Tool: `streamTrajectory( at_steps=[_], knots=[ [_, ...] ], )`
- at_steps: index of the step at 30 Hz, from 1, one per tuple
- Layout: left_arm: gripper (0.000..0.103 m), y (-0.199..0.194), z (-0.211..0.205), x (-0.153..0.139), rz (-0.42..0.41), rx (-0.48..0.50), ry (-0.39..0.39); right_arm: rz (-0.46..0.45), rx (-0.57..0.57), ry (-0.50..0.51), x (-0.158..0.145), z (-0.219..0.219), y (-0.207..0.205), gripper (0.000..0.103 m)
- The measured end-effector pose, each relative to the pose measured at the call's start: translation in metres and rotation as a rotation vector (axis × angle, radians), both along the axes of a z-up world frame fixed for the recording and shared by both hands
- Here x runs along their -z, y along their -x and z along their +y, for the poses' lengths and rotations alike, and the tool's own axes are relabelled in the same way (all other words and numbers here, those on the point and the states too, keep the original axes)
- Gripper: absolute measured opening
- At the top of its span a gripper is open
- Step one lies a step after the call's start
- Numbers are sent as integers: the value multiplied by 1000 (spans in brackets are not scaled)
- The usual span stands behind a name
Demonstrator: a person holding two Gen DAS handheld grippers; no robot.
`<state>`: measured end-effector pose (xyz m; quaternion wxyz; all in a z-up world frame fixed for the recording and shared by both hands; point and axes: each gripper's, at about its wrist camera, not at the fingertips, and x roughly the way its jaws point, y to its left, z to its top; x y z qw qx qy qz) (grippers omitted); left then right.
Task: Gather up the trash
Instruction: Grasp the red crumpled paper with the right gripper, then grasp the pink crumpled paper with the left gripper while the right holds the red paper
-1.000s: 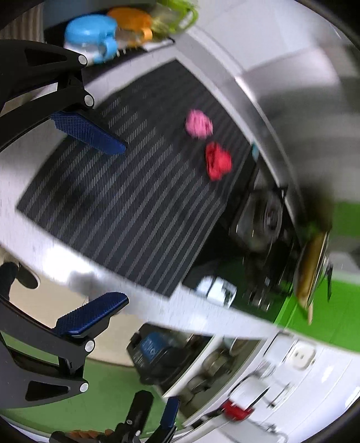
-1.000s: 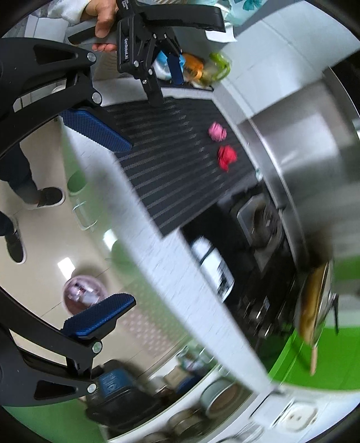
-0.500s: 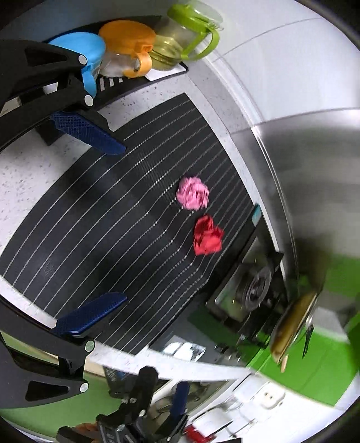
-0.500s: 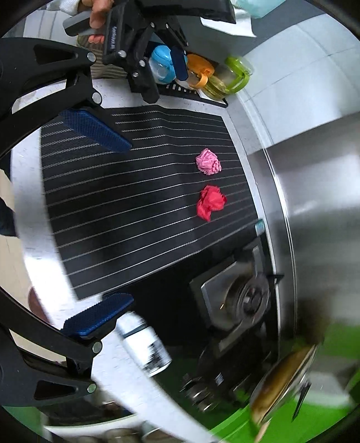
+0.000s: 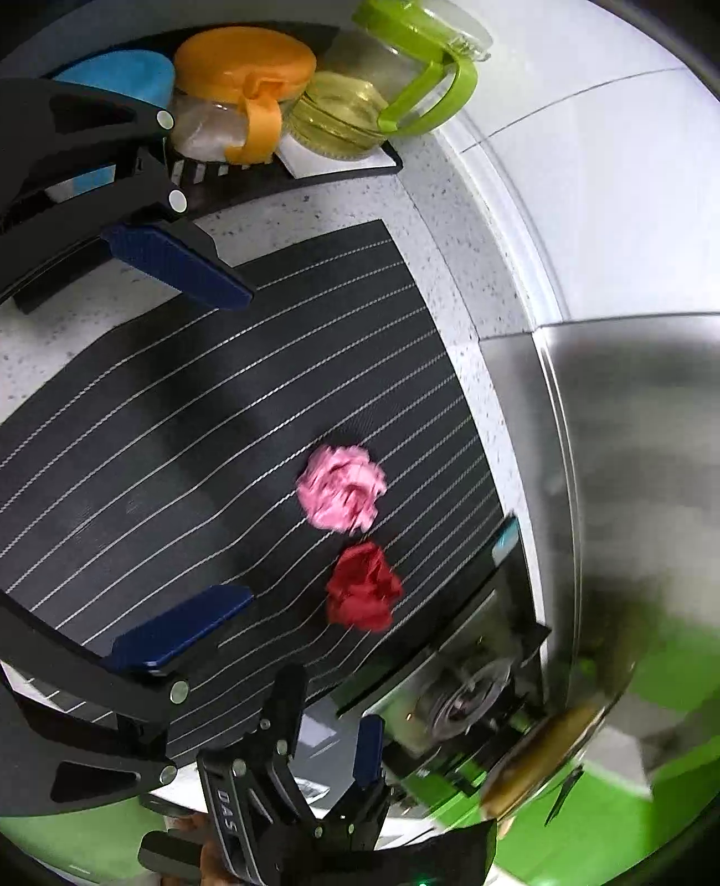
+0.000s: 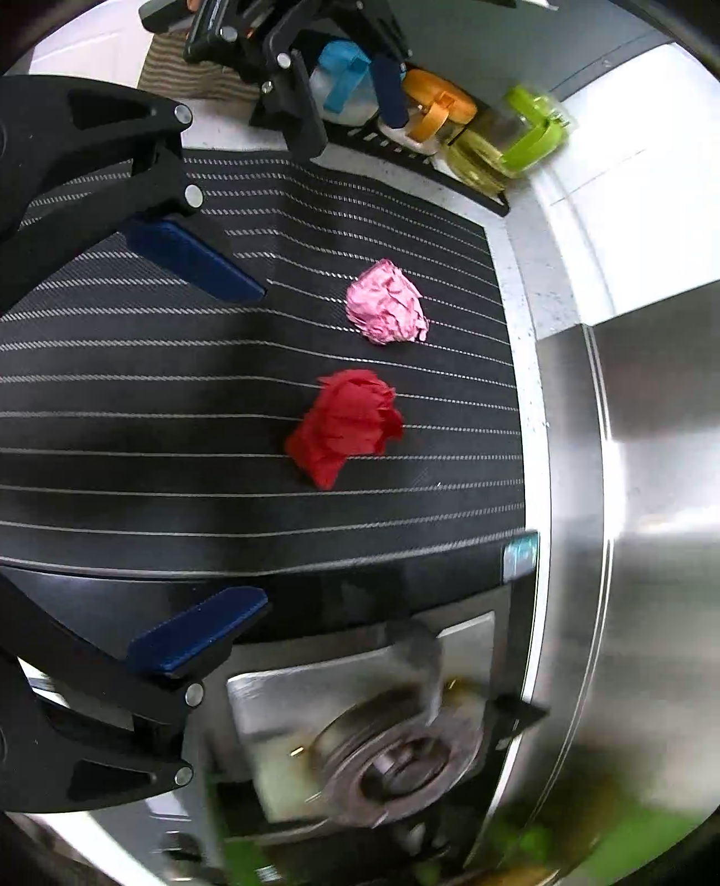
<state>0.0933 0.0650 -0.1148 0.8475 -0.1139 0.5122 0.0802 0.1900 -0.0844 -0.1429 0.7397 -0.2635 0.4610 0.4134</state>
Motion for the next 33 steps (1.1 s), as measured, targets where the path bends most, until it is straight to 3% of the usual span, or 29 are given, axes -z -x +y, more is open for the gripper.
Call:
streamTrajectory(
  at_steps=[7,14,21,33],
  knots=[
    [96,-19,10,13,15,-34,7,29,-87,28,25,29,-19,99],
    [96,-27,14,23,30,-41,14,79,-139,56,46,45,-28,67],
    [96,-35,12,27,37,-31,19,71,-163,28,43,45,-30,39],
    [96,-58,1,34,38,2,18,37,-110,4,17,22,-38,29]
  ],
)
